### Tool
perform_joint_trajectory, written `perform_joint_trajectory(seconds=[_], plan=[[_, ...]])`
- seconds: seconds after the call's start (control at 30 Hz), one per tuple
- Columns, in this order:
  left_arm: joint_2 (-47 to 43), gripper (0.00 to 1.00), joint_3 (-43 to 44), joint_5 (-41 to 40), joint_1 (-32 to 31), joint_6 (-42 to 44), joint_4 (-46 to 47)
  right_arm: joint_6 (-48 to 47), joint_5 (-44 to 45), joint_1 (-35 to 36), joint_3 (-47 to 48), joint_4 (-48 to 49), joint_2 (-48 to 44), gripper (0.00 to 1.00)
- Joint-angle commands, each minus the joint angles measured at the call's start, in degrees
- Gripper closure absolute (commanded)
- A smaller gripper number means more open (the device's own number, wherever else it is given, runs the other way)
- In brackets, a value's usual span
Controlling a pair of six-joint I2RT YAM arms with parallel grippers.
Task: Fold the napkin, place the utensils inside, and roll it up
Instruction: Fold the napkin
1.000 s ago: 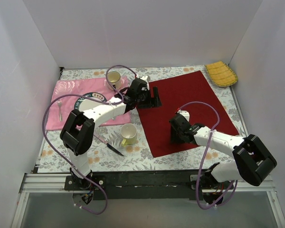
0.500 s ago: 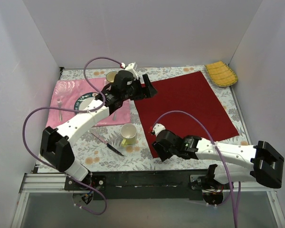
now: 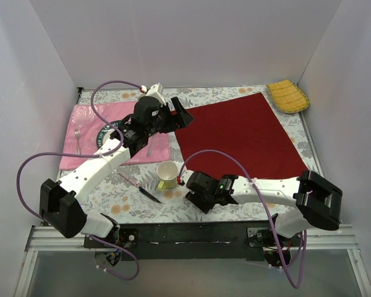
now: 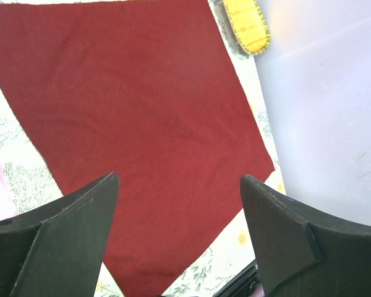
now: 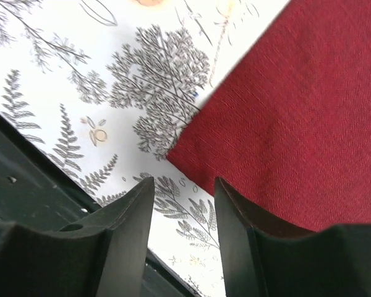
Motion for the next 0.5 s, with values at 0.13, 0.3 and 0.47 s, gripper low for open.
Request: perform_joint_trajectory(seconds=[0.13,0.3,0.47], plan=[[-3.2,0.21,-0.3,0.0,0.8,-0.4,0.7,-4.0,-2.0,0.5,2.1,2.7,1.2,0.43],[-3.5,0.21,-0.2,0.3,1.0,-0.3,0.6,-4.3,-2.8,0.2,0.5,5.8,2.8,0.42],[-3.9,0.21,-0.2,0.5,1.3,-0.2,0.5,-4.0,-4.6,-1.0,-1.6,8.1,4.0,0.44]])
